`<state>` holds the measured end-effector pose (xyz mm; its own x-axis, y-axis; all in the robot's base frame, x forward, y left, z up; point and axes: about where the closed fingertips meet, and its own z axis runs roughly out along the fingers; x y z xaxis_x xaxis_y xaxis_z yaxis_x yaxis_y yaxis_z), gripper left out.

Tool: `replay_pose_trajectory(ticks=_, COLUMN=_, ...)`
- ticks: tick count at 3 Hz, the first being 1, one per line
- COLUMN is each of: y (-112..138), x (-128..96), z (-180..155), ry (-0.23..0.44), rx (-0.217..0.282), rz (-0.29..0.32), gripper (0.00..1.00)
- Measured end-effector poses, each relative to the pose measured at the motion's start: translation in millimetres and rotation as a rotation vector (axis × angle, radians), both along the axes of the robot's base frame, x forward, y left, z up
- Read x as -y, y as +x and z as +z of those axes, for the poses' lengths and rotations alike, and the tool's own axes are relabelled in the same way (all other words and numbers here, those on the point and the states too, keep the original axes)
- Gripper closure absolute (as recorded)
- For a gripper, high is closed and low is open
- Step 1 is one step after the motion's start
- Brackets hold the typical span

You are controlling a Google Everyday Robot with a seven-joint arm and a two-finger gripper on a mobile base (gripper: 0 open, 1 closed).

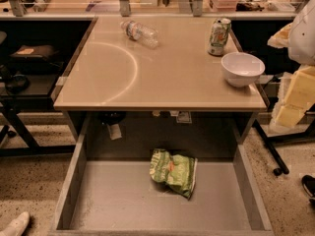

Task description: Pick green jalapeno chip bag from top drawer and place on counter

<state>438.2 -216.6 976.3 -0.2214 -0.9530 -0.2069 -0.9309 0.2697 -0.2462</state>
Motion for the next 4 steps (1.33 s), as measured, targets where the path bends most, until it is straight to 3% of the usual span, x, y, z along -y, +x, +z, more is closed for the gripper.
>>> replay_pose_trajectory(ticks=1, y=0, x=0, z=0, ry=0.001, rx=0.002, rz=0.000, gripper=0.00)
replay_pose_trajectory(ticks=2, y=-9, x=-9, z=-33, ry=0.032, rx=-0.053, rz=0.019, gripper=0.00)
replay_pose_trajectory(ticks=3, y=-28, x=-24, z=-89, ry=0.100, rx=-0.102, rz=0.062, gripper=0.00)
replay_pose_trajectory(ticks=4, y=-46, x=-37, z=-143, ry=0.193, rx=-0.101, rz=0.092, gripper=0.00)
